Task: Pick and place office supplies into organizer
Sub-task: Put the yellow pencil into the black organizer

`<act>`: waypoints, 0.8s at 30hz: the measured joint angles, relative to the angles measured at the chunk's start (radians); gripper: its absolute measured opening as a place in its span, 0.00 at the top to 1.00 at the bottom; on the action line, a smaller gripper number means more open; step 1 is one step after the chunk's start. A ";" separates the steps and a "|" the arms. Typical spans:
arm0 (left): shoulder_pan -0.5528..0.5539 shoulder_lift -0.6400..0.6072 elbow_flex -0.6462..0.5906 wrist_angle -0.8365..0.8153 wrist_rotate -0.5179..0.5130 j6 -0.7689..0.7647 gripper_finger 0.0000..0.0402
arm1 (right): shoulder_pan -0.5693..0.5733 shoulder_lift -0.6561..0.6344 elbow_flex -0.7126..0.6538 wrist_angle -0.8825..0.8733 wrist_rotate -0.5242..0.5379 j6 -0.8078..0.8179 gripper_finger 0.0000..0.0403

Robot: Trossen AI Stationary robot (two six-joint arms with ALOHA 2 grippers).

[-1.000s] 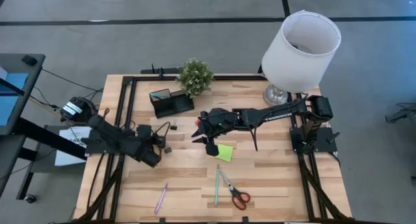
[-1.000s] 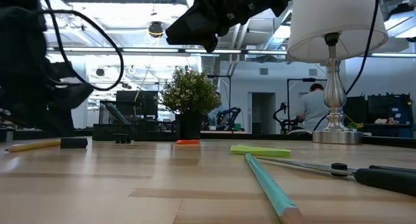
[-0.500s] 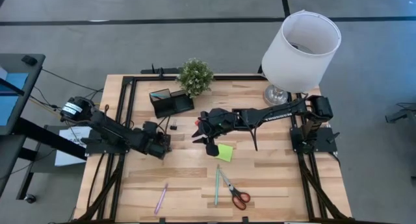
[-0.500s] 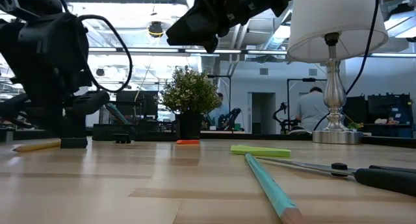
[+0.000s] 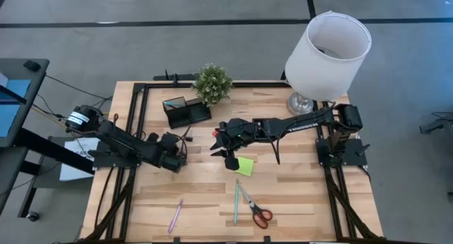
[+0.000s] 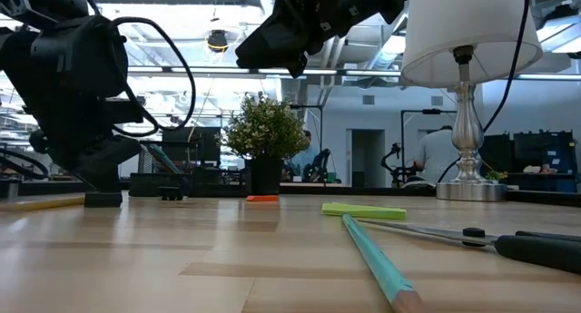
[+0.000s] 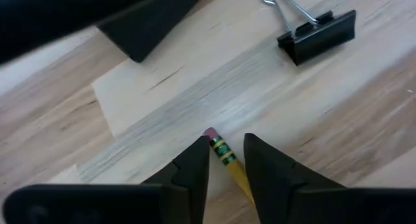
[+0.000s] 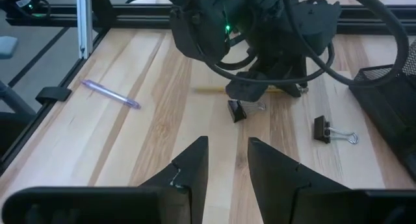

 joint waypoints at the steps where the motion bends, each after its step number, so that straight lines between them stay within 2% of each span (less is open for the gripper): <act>1: 0.000 0.000 0.000 0.002 0.003 -0.004 0.81 | 0.000 0.000 0.000 0.000 0.000 0.000 0.75; 7: -0.003 0.000 -0.001 0.024 0.022 -0.104 0.97 | 0.000 0.000 0.000 0.000 0.001 0.000 0.75; 12: -0.003 0.000 -0.002 0.072 0.020 -0.028 0.95 | 0.000 0.000 0.000 0.000 0.002 0.000 0.75; 24: -0.003 -0.003 0.016 0.089 -0.004 -0.020 0.99 | 0.000 0.000 0.000 0.020 0.004 0.022 0.75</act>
